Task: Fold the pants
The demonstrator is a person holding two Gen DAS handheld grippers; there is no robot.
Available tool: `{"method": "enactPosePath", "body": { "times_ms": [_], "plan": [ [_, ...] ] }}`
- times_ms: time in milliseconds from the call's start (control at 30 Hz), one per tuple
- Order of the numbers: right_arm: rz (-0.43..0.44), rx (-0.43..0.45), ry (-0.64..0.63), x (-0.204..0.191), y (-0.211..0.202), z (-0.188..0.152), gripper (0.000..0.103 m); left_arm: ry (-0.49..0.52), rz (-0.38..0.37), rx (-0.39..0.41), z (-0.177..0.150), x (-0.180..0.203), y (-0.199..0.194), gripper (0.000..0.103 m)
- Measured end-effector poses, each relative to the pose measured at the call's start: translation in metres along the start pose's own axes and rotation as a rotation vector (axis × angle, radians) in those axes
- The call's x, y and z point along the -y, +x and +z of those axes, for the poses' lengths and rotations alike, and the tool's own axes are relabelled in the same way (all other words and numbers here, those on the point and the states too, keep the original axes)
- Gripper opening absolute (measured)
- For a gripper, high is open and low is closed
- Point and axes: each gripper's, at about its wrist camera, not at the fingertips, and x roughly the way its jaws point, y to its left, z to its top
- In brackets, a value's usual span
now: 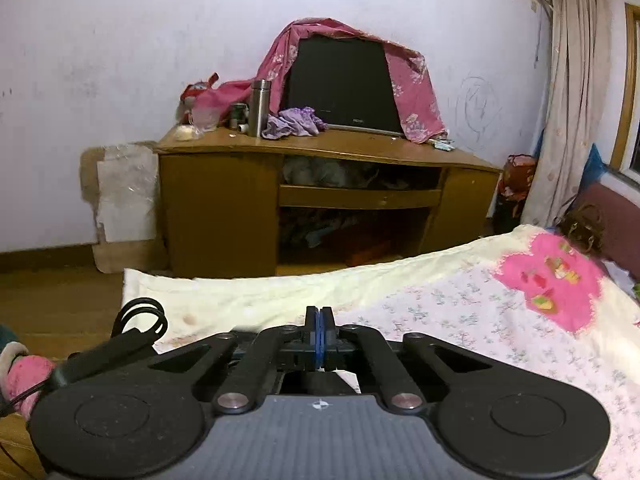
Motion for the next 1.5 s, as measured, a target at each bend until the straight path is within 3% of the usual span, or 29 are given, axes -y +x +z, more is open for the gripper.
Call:
{"method": "enactPosePath", "body": {
  "times_ms": [33,67,133,200,267,300,400,500,600,833,1033,1100,1133,1200,1233,1267,1367,1500],
  "plan": [
    [-0.001,-0.012,-0.013,-0.001,0.003,-0.003,0.0,-0.007,0.091,-0.017,0.0,-0.008,0.004,0.042],
    [-0.004,-0.027,-0.044,-0.005,0.005,-0.008,0.0,-0.035,0.117,-0.032,-0.001,-0.018,0.003,0.042],
    [0.03,-0.04,-0.096,-0.012,0.001,-0.018,0.0,-0.079,0.093,-0.044,-0.007,-0.032,-0.01,0.042],
    [0.067,-0.045,-0.172,-0.02,-0.004,-0.027,0.0,-0.026,0.112,-0.044,-0.014,-0.026,-0.024,0.043],
    [0.127,-0.052,-0.271,-0.033,-0.009,-0.037,0.015,-0.019,0.12,-0.037,-0.021,-0.023,-0.034,0.044],
    [0.159,-0.051,-0.312,-0.039,-0.013,-0.039,0.031,-0.033,0.12,-0.029,-0.023,-0.024,-0.037,0.044],
    [0.242,-0.072,-0.482,-0.062,-0.028,-0.049,0.038,-0.049,0.117,-0.007,-0.029,-0.03,-0.048,0.044],
    [0.239,-0.068,-0.658,-0.083,-0.033,-0.057,0.057,-0.026,0.132,-0.011,-0.028,-0.037,-0.054,0.044],
    [0.221,-0.076,-0.85,-0.1,-0.015,-0.062,0.054,-0.006,0.144,-0.009,-0.025,-0.038,-0.058,0.044],
    [0.242,-0.145,-0.987,-0.108,0.014,-0.07,0.048,0.067,0.111,-0.032,-0.036,-0.044,-0.085,0.044],
    [0.221,-0.136,-1.045,-0.131,0.034,-0.084,0.052,-0.01,0.004,0.03,-0.035,-0.05,-0.107,0.045],
    [0.186,-0.131,-1.051,-0.132,0.041,-0.086,0.051,-0.002,0.019,0.038,-0.037,-0.05,-0.112,0.045],
    [0.189,-0.156,-1.016,-0.131,0.045,-0.084,0.04,0.009,0.029,0.044,-0.037,-0.051,-0.115,0.045],
    [0.197,-0.205,-0.961,-0.125,0.048,-0.084,0.027,0.006,0.017,0.041,-0.036,-0.056,-0.121,0.047],
    [0.173,-0.212,-0.974,-0.123,0.048,-0.086,0.009,0.011,0.009,0.028,-0.037,-0.058,-0.124,0.047],
    [0.146,-0.21,-0.983,-0.12,0.045,-0.089,0.001,0.014,0.019,0.011,-0.039,-0.061,-0.128,0.047],
    [0.135,-0.254,-0.84,-0.104,0.043,-0.076,0.0,0.015,0.064,-0.031,-0.045,-0.062,-0.125,0.047],
    [0.15,-0.264,-0.469,-0.067,0.037,-0.039,0.0,0.099,0.144,0.006,-0.049,-0.031,-0.123,0.049]
  ]
}}
